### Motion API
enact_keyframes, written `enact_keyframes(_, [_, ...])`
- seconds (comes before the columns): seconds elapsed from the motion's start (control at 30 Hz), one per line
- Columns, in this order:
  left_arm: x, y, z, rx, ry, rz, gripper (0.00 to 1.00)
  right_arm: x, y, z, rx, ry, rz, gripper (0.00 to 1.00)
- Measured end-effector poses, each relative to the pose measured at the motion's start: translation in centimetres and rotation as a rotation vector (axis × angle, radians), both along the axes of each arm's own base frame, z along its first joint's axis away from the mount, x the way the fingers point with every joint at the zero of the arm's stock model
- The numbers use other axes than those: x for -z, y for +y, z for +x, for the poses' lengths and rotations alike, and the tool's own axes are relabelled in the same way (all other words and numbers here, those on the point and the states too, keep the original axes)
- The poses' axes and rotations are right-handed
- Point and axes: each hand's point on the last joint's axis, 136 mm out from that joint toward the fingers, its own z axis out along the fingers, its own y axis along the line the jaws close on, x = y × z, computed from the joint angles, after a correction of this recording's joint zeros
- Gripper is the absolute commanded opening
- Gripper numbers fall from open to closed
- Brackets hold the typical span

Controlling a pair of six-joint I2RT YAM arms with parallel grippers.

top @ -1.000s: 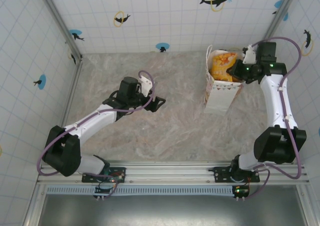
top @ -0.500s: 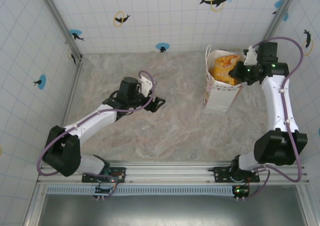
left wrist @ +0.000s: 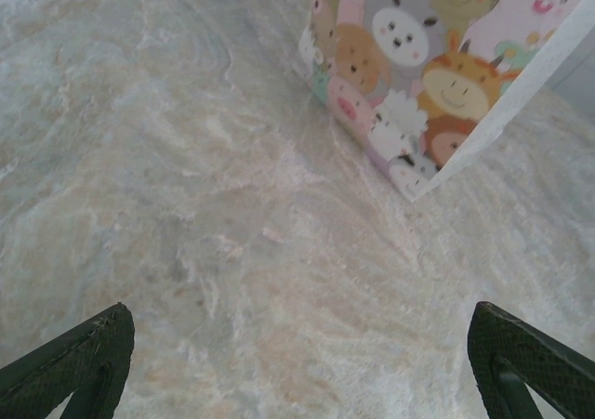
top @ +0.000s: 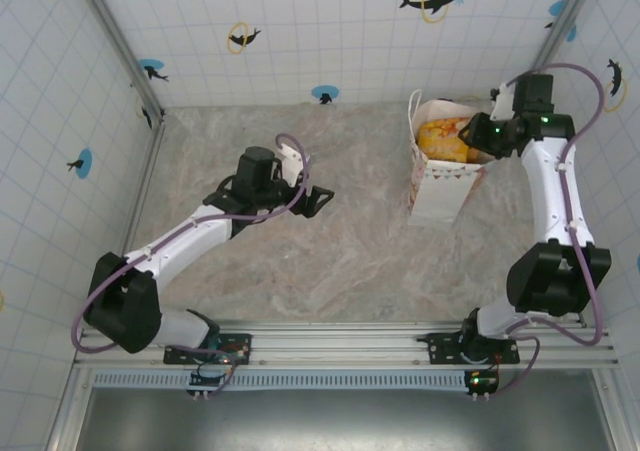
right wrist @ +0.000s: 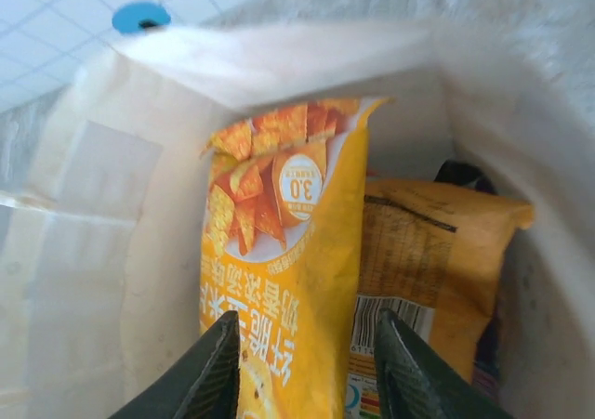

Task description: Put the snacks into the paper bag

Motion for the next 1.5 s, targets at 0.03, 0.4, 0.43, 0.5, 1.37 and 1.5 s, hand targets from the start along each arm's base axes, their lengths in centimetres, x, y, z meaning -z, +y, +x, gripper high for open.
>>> enact_keyframes(0.03, [-0.8,-0.4,0.4,0.004,-0.008,-0.022,0.94,-1.0,-0.4,-0.3,0.012,-0.026,-0.012,0.43])
enact_keyframes(0.4, [-6.8,-6.1,2.0,0.099,-0.095,-0.17,0.93,-8.5,-1.1,-3.4,0.025,-0.257,-0.066,0.38])
enact_keyframes(0.43, [-7.0,-6.6,2.0,0.108,-0.099,-0.176,0.93,-8.2,-0.6,-3.1,0.006,-0.25,-0.066,0.38])
enact_keyframes(0.5, [-7.2,-7.3,2.0,0.12,-0.105,-0.182,0.93,-7.3,0.4,-2.4,-0.025,-0.227,-0.064,0.37])
enact_keyframes(1.37, [-5.8,-9.1,1.9,0.145,-0.081,-0.179,0.93,10.0,1.4,1.9,-0.089,0.13,-0.147,0.37])
enact_keyframes(1.5, [-6.2,-9.3,1.9,0.147,-0.087,-0.183,0.93,9.2,1.7,2.0,-0.098,0.107,-0.131,0.41])
